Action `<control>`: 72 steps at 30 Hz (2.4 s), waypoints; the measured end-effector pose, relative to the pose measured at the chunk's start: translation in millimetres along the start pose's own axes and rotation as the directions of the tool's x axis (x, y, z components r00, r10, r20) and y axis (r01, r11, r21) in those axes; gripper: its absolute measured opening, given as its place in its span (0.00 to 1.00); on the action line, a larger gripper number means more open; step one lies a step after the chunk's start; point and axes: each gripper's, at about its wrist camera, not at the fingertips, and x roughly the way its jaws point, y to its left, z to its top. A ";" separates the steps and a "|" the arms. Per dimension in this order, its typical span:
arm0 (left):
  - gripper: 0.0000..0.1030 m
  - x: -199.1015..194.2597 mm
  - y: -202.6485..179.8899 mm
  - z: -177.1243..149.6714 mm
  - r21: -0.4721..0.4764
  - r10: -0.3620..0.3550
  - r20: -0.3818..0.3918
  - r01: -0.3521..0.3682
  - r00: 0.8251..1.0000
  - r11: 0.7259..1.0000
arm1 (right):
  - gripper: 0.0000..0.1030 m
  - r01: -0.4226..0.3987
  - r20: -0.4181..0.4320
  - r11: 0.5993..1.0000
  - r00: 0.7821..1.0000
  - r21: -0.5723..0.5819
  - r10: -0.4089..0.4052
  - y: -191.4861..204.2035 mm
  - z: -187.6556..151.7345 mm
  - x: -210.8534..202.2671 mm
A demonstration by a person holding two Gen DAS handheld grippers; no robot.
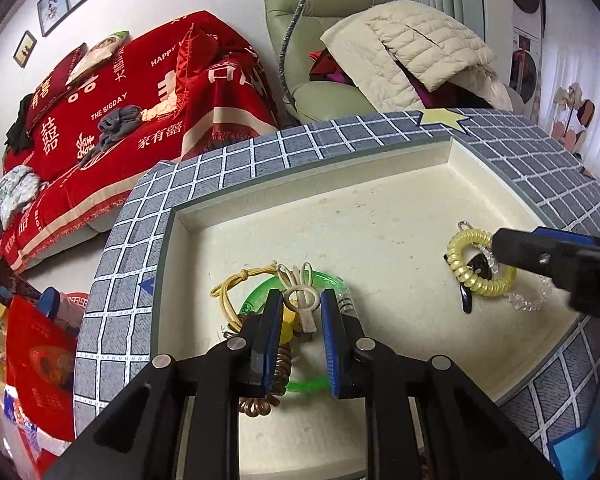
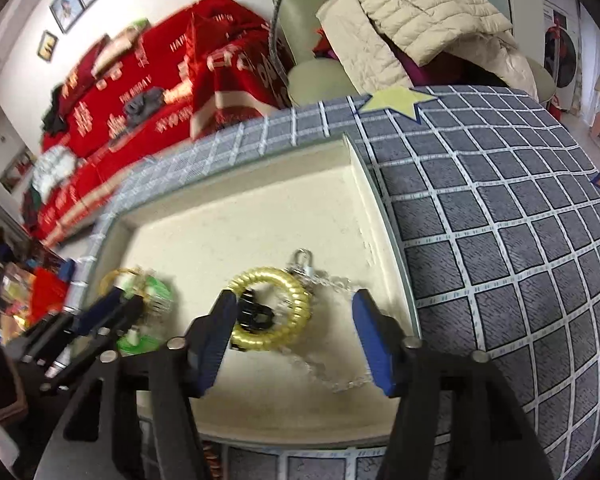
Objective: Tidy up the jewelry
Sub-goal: 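Drop the yellow tie on the claw clip with the right tool while the left releases the beige clip, then grasp the orange spiral hair tie with the right tool while the left tool moves to the silver hair clip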
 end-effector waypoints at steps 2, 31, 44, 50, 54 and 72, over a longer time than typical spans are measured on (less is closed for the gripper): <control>0.39 -1.8 1.2 0.3 -0.007 -0.001 0.004 0.001 1.000 1.000 | 0.63 -0.018 0.015 1.000 1.000 0.013 0.018 0.3 0.1 -7.8; 1.00 -48.9 16.6 1.7 -0.059 -0.003 0.097 0.009 0.995 0.998 | 0.71 -0.068 0.014 0.998 0.998 0.015 0.068 3.2 -31.4 -56.3; 1.00 -79.0 53.9 -45.9 -0.121 -0.016 0.047 0.022 0.999 0.992 | 0.91 -0.129 0.000 0.985 0.992 -0.113 0.130 32.8 -63.4 -79.7; 1.00 -80.8 64.0 -77.2 -0.165 -0.019 -0.008 0.018 1.000 0.986 | 0.91 -0.128 -0.057 0.979 0.991 -0.160 0.120 44.0 -89.2 -78.8; 1.00 -75.1 66.6 -92.5 -0.170 -0.008 -0.049 0.000 0.999 0.985 | 0.91 -0.115 -0.084 0.974 0.991 -0.197 0.100 50.3 -104.2 -74.8; 1.00 -89.3 29.8 -121.0 -0.161 -0.077 -0.097 0.060 0.992 0.985 | 0.66 -0.031 -0.132 0.980 0.991 -0.195 0.005 48.1 -98.7 -47.5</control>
